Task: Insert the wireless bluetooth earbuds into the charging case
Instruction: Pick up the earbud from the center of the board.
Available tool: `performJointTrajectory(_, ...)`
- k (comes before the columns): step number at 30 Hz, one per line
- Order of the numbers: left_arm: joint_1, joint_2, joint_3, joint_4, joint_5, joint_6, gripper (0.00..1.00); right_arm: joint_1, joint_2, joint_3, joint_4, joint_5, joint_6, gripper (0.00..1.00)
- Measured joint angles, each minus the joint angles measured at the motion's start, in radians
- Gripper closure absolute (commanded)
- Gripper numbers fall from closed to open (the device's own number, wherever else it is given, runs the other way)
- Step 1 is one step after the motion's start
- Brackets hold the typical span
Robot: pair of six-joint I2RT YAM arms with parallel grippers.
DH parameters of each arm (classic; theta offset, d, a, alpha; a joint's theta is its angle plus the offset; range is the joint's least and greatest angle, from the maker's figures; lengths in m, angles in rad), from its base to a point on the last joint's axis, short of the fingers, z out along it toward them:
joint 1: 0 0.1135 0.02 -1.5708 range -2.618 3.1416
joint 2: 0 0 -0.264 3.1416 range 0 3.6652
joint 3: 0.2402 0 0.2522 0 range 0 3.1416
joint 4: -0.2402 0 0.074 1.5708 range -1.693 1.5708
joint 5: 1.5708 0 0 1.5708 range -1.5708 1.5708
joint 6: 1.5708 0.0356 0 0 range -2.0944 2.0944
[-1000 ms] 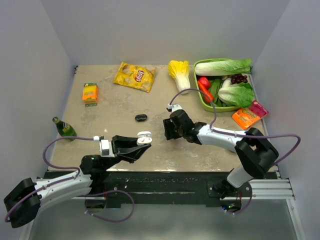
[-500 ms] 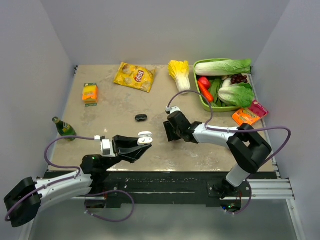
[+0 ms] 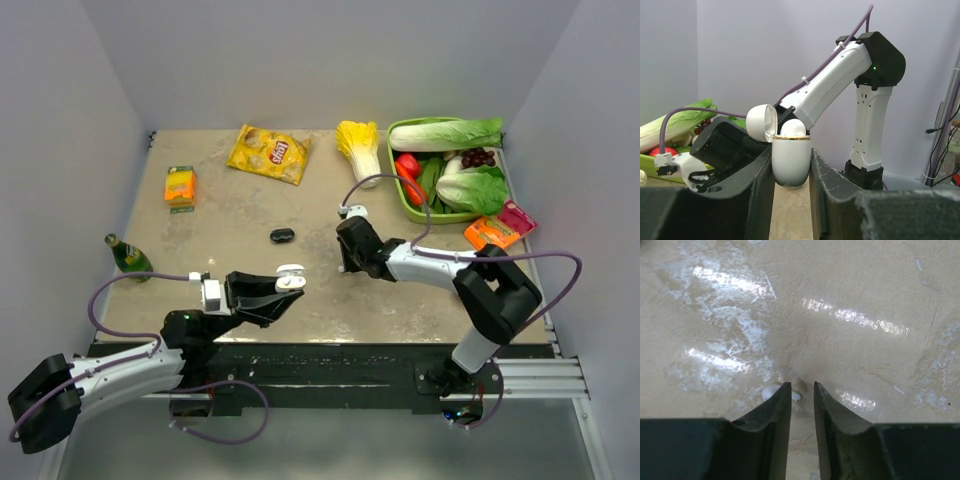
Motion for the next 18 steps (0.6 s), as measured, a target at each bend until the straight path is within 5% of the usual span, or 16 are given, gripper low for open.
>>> performJointTrajectory(8,-0.002,-0.012,0.000,0.000,0.000,0.000,1.00,-0.011,0.085,0.024,0.000,0.010,0.015,0.88)
performJointTrajectory(18,-0.008,-0.025,0.000,0.000,0.000,0.000,1.00,0.007,0.036,-0.048,0.045,-0.004,0.043,0.88)
